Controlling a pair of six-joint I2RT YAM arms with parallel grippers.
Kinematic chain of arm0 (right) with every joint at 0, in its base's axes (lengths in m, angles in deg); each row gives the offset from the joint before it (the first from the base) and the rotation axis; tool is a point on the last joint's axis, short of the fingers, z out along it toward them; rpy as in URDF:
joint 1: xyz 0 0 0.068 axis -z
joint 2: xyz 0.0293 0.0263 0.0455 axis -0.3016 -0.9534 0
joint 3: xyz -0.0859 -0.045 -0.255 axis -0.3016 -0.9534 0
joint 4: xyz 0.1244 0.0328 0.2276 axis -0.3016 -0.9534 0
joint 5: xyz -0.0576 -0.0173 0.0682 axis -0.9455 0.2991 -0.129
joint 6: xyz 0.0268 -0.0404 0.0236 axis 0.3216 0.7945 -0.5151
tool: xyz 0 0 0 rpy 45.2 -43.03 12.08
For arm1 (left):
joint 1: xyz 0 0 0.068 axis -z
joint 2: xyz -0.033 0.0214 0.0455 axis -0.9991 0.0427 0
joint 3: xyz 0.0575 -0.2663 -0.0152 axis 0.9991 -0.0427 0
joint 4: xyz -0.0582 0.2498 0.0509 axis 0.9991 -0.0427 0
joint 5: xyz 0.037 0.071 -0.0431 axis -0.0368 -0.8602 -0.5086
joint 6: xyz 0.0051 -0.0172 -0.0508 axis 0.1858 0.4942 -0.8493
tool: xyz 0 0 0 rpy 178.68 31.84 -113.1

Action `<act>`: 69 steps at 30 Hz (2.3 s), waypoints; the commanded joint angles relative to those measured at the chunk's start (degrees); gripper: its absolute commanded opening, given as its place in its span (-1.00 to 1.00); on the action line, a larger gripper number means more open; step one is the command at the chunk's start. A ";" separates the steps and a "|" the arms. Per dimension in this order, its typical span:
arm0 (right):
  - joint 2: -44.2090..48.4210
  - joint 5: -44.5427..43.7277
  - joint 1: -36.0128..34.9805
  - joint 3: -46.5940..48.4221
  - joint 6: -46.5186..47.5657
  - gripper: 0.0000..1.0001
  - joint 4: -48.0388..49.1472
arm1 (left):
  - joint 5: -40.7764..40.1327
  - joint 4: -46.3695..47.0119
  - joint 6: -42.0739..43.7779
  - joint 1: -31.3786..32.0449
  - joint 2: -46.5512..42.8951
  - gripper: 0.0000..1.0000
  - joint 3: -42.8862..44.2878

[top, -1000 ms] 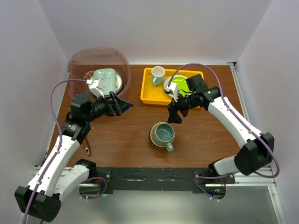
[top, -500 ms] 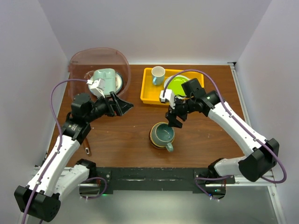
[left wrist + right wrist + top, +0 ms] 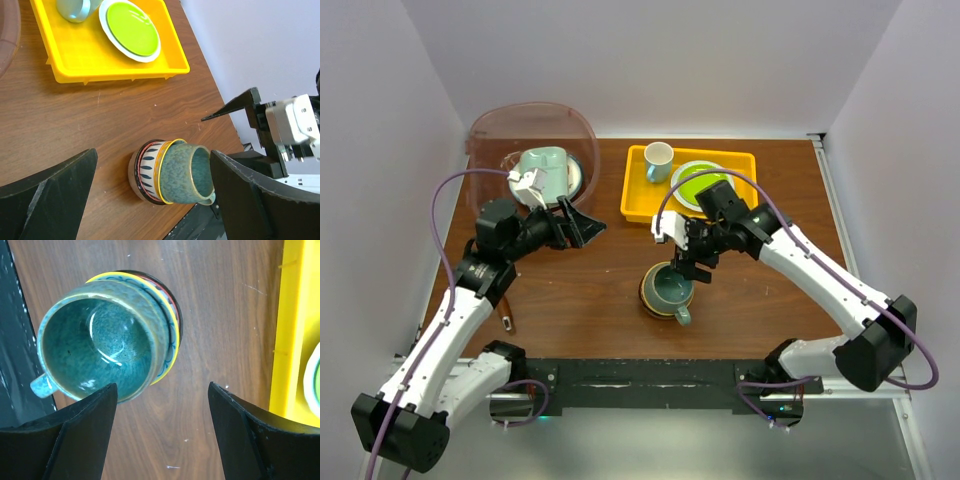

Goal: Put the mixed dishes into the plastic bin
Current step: Pick up the cup at the center of the board.

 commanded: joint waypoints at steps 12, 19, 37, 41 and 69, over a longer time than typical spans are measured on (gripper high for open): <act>0.16 -1.07 -3.54 2.61 13.08 0.56 3.84 | -1.04 0.52 2.45 0.37 -0.43 1.00 1.62; -1.07 -5.37 -7.59 0.94 12.73 0.50 7.18 | -1.65 -0.09 2.71 0.37 -0.87 1.00 1.97; -2.48 -10.91 -11.11 -4.16 13.60 -0.28 12.54 | -3.15 -2.03 3.24 0.37 -2.18 1.00 1.97; -2.30 -11.00 -11.37 -4.69 13.52 -0.67 12.89 | -3.33 -2.12 3.33 0.37 -2.27 1.00 1.97; 1.39 -6.52 -9.26 8.49 8.60 -1.00 2.70 | -6.31 -4.84 5.79 0.37 -4.82 1.00 7.59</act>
